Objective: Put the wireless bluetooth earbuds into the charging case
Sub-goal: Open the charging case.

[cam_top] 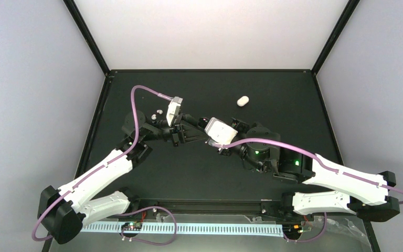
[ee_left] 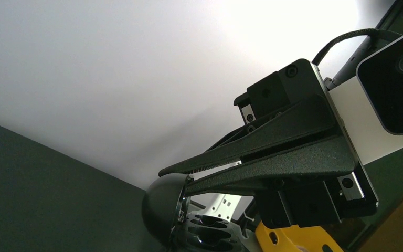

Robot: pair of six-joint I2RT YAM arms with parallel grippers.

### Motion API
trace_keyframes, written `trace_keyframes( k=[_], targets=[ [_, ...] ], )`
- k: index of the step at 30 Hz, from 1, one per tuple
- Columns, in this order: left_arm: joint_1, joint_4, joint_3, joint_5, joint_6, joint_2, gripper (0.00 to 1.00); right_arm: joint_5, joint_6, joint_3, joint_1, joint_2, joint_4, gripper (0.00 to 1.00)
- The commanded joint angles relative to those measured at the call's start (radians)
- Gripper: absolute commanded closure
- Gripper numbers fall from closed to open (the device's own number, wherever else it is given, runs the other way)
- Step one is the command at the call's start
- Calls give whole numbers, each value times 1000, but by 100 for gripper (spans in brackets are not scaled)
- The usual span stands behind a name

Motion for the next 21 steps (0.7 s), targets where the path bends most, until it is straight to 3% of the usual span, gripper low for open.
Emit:
trace_keyframes(
  k=[1,11,16,21],
  targets=[
    [-6,31,0,-5,0,-17,78,8,3,-11,8,-15,30,99],
    [-5,43,-7,11,4,-15,92,-3,6,-10,8,-23,27,99],
    [-6,64,-14,24,4,-13,95,-24,15,-9,8,-34,28,99],
    [-4,58,-9,10,-14,-6,70,-22,12,-10,9,-37,30,99]
  ],
)
